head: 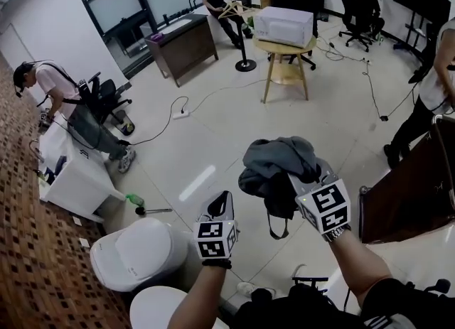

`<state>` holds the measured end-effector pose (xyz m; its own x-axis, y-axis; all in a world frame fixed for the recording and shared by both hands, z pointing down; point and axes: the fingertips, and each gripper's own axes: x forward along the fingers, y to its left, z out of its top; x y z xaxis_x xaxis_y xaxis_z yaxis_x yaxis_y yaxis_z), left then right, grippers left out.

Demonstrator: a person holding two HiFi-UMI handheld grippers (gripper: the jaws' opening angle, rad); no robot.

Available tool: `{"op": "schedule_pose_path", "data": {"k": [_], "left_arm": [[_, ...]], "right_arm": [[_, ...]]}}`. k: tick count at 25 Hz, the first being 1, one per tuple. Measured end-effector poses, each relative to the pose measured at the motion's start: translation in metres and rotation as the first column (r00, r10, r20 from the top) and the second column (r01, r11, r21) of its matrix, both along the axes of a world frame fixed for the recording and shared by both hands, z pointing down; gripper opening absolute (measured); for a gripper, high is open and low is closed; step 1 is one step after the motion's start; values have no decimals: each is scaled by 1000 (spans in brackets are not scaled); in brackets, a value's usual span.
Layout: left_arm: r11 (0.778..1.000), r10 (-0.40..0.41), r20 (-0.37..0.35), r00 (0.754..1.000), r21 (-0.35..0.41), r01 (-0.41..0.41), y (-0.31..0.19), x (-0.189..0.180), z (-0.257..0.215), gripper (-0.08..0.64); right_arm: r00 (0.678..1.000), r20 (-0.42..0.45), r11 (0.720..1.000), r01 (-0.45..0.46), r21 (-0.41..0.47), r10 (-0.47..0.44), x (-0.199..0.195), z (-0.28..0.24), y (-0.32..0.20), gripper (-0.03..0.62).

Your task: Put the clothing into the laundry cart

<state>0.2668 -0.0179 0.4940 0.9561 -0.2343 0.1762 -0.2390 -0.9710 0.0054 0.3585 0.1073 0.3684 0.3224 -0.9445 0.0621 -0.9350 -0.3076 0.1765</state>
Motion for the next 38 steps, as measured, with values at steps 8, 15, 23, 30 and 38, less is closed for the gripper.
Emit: {"op": "schedule_pose_path", "data": {"k": [8,15,23,30,38], "left_arm": [[995,102,42,994,15,-103,67,102,-11,3],[977,210,49,977,29,-211,133,169,-29,3],[937,345,-7,939,58,-344,197,219,-96,3],[876,480,-30,877,66,-477,230,223,-150,3],[799,596,15,803,85,-595,274,238,-142,3]], "right_arm": [[997,33,997,-65,29,64,83,-10,67,86],[989,35,988,-148,34,146,131,-22,136,86],[964,17,962,-264,68,264,157,-73,203,86],[915,0,910,-402,105,404,133,-139,247,86],[826,35,814,-561,151,563,124,-163,306,86]]}}
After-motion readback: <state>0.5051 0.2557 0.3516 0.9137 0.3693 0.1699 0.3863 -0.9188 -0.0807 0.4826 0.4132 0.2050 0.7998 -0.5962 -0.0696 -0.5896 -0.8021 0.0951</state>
